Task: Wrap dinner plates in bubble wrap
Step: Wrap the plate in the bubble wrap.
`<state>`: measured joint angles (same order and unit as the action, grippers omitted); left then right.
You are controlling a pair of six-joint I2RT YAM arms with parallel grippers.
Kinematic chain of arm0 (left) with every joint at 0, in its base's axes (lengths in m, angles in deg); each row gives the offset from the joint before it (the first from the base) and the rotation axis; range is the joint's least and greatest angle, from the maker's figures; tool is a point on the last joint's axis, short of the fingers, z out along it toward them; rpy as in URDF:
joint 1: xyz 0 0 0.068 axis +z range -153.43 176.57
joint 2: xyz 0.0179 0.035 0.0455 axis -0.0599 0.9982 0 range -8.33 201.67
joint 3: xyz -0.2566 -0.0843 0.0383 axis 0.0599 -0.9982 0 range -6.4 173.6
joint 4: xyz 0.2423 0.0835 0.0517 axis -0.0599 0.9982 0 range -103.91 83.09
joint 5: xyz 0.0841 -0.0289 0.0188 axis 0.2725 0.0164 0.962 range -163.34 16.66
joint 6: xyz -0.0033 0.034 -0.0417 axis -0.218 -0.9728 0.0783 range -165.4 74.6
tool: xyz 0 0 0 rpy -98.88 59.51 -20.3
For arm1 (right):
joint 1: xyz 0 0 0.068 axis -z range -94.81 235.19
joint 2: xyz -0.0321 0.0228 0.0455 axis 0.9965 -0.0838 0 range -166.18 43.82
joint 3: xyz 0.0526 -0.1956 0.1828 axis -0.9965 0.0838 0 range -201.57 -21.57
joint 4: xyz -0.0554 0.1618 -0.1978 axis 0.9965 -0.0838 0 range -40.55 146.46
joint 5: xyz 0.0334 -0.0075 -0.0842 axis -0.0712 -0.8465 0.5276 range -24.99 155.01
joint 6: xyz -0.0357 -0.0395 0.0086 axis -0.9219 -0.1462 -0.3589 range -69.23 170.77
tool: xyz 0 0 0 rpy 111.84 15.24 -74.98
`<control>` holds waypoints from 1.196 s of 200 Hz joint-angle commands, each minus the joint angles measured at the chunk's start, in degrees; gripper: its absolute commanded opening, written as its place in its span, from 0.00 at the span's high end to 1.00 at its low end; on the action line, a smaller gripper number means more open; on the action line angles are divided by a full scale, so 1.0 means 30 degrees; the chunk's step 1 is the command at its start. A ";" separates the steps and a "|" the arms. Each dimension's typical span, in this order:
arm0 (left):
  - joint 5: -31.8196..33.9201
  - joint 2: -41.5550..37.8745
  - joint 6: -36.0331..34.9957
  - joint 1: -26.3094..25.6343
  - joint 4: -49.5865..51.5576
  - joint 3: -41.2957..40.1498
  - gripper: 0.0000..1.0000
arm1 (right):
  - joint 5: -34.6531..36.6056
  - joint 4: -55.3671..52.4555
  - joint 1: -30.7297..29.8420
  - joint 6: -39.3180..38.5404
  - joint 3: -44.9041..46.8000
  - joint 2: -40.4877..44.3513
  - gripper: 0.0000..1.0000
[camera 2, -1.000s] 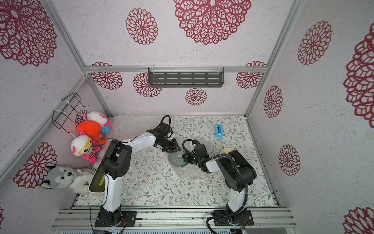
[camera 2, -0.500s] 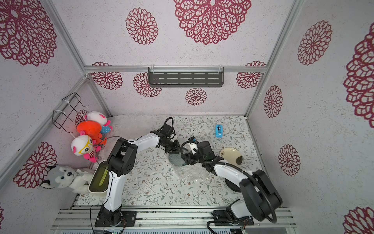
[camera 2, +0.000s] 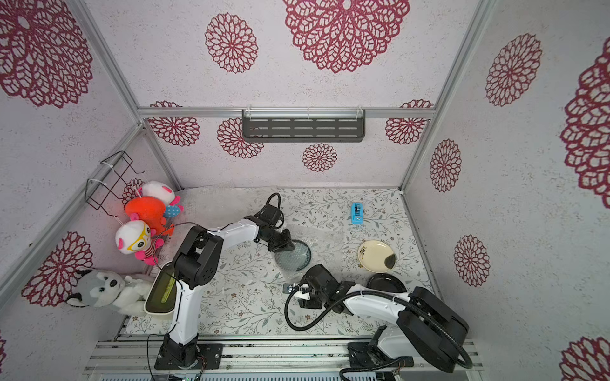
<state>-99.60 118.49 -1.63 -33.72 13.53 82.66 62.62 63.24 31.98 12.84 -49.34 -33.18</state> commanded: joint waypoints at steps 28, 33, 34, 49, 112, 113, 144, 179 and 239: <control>0.1632 0.0455 -0.0256 -0.0087 0.1063 -0.1060 0.87 | 0.2756 0.4351 -0.0823 -0.1902 0.0677 -0.1531 0.58; 0.1669 0.0468 -0.0259 -0.0073 0.1017 -0.1091 0.87 | 0.3077 0.4580 -0.0810 -0.1976 0.0727 -0.1660 0.62; 0.1681 0.0483 -0.0261 -0.0072 0.1018 -0.1106 0.87 | 0.3139 0.4616 -0.0824 -0.1990 0.0729 -0.1680 0.62; 0.1746 0.0528 -0.0347 -0.0082 0.0962 -0.1232 0.88 | 0.3343 0.4542 -0.0811 -0.2030 0.0488 -0.1924 0.67; 0.1993 0.0652 -0.0863 -0.0081 0.0498 -0.1914 0.88 | 0.2744 0.4945 -0.0516 -0.2248 -0.0328 -0.2476 1.00; 0.1990 0.0649 -0.0871 -0.0077 0.0480 -0.1942 0.88 | 0.2679 0.4916 -0.0486 -0.2214 -0.0370 -0.2439 1.00; 0.2231 0.0590 -0.1527 -0.0074 0.0150 -0.2499 0.88 | 0.0765 0.4273 0.1274 -0.2058 -0.1588 -0.1631 1.00; 0.2021 0.0573 -0.2250 -0.0090 -0.0435 -0.3327 0.90 | -0.0465 0.4178 0.3213 -0.4324 -0.3057 -0.3126 1.00; 0.0020 0.0323 -0.3687 -0.0093 -0.2184 -0.4219 0.80 | -0.3077 0.4586 0.5921 -0.6805 -0.5662 -0.7046 1.00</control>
<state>-101.35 115.74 -8.56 -33.65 1.86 74.16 57.48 75.52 46.45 -2.81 -63.11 -51.69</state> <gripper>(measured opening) 0.174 0.051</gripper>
